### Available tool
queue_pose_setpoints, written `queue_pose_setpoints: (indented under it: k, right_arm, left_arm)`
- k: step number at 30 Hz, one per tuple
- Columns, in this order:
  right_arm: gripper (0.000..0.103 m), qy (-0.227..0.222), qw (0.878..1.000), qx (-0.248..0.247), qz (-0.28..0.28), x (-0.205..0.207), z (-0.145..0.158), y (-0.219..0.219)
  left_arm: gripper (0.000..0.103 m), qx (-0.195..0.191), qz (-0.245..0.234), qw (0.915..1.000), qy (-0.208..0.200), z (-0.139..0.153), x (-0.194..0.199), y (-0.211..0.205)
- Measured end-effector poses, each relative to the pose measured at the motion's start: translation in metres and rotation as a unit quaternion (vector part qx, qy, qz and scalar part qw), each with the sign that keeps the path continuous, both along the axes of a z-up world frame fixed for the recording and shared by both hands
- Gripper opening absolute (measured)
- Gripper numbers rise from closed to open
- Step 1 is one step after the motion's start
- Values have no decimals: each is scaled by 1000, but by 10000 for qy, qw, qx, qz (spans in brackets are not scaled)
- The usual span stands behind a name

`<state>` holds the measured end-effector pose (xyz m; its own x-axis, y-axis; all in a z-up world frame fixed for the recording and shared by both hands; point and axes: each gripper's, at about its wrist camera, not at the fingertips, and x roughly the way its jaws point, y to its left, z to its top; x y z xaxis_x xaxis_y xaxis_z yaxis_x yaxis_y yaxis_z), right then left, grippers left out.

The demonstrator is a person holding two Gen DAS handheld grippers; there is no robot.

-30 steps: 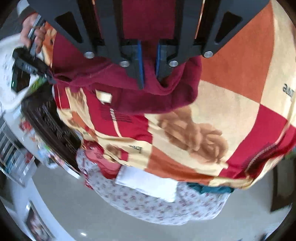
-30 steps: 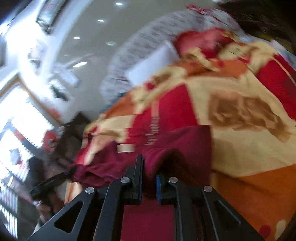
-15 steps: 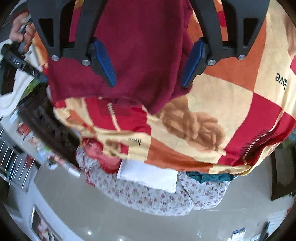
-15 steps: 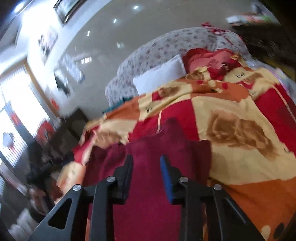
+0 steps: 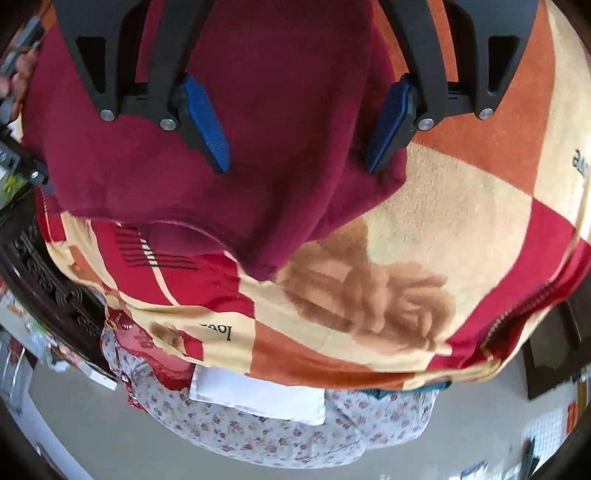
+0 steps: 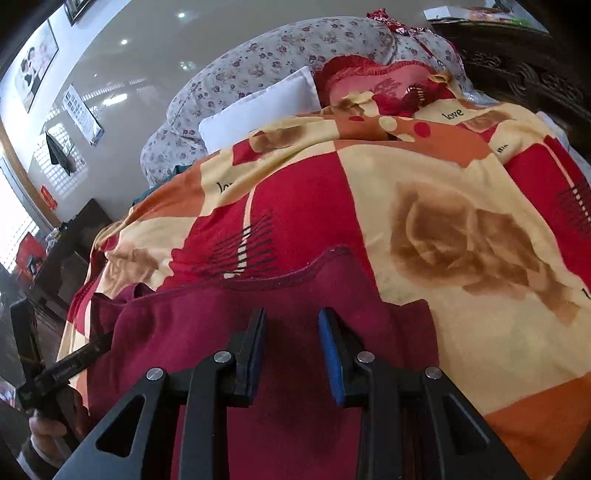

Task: Fold small clothes
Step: 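Release the hem with both grippers and flatten the folded sweater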

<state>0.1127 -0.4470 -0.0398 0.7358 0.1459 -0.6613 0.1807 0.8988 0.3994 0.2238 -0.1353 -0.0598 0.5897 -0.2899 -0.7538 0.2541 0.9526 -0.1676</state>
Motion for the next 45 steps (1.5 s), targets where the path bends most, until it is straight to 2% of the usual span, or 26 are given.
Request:
queue_pose_setpoints:
  k: [6,10,15,20,24,25,27,29,31,36,45]
  right_arm:
    - [32,-267,9993,-166,220,-41,28,12]
    - [34,-305,9982,-341,393,-66,36,27]
    - [39,-219,9981,-434,385,-80,27,36]
    - [41,157,9995,-239,134,-71,4,28]
    - [42,138,9994,-236,193,-81,13,37]
    - [44,88,9994,-207,260,-87,18,40]
    - [60,-7,9988,-365,328,-97,26,48]
    - [64,-86,9972,-635,397,-106,32,57]
    - [65,-102,9961,-751,449,-112,34,63]
    - [67,-10,9978,-459,487,-120,24,68]
    - [68,58,9980,-409,472,-118,17,74]
  left_arm:
    - [74,46,-110,9996,-270,15,-26,3]
    - [75,144,-220,9989,-384,23,-47,6]
    - [75,285,-237,9982,-475,27,-64,11]
    - [75,343,-179,9981,-489,31,-75,18]
    - [75,319,-109,9984,-451,33,-82,26]
    - [75,311,-78,9985,-445,33,-83,28]
    - [75,288,-62,9986,-446,32,-87,30]
    - [75,334,-74,9983,-466,31,-89,30]
    - [75,408,-110,9978,-515,29,-95,28]
    - [75,611,-243,9967,-478,23,-106,19]
    - [75,515,-144,9975,-469,24,-108,22]
